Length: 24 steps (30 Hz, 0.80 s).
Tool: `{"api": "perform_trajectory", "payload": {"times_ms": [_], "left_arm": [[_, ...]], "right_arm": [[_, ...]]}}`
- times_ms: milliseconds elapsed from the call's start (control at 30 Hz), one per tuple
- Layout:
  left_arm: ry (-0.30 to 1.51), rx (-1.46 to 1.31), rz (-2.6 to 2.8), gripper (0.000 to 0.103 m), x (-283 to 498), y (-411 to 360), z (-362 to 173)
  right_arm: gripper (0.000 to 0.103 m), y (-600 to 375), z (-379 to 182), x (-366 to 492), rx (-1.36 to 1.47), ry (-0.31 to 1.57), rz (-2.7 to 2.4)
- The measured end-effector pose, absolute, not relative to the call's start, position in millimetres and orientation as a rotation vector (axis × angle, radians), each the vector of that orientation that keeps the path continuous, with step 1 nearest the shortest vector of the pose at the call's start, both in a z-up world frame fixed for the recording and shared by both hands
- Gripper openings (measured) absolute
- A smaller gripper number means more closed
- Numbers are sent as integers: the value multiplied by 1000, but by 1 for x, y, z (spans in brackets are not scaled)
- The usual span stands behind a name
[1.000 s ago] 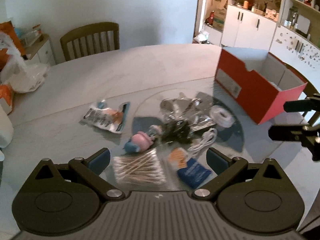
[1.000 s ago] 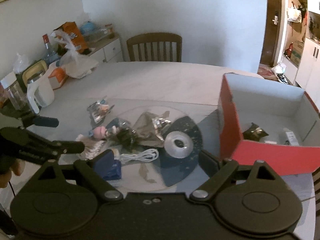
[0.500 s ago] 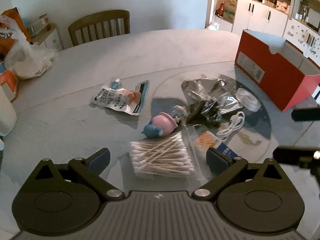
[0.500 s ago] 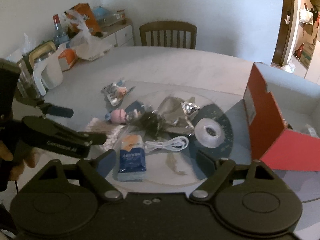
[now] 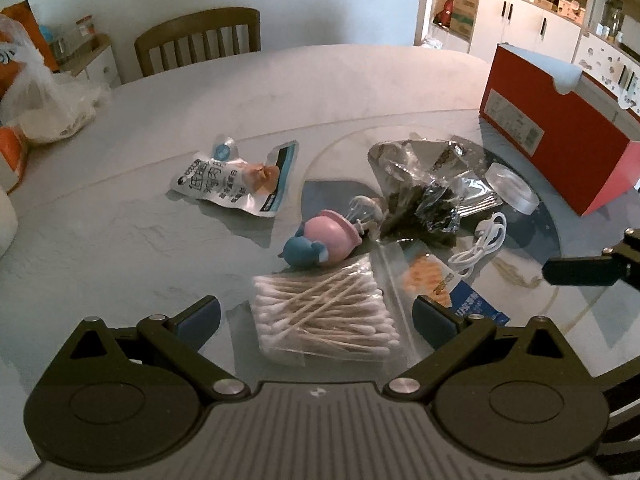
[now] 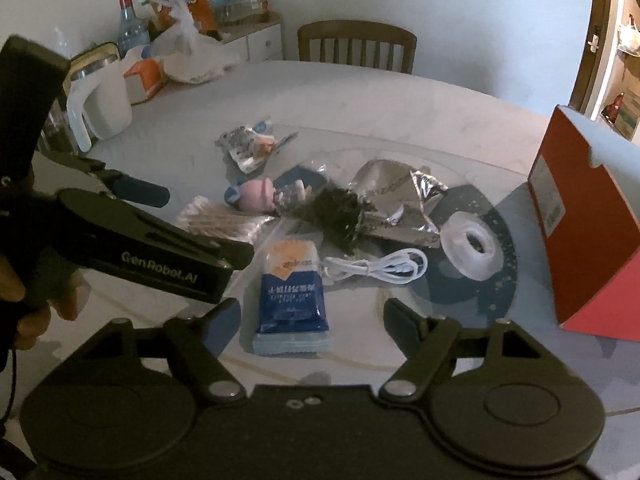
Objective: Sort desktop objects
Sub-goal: 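Grasp the cotton swab bag with left tool while right tool grasps the blue wipe pack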
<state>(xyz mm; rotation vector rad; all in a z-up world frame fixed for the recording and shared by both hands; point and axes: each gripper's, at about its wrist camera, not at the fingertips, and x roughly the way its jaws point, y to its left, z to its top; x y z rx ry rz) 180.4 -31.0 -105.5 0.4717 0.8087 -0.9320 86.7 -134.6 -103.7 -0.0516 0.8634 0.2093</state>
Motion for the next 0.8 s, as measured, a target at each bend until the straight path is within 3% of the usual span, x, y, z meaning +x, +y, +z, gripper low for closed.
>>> {"api": "perform_trajectory", "payload": {"times_ms": [333, 533, 800], "left_arm": [[822, 459, -915, 103, 186, -32, -114], [820, 458, -915, 103, 186, -33, -116], [837, 459, -917, 103, 184, -35, -123]], "right_arm": [[64, -124, -117, 96, -112, 846, 203], [61, -120, -125, 96, -134, 842, 196], [47, -116, -125, 99, -136, 826, 220]]}}
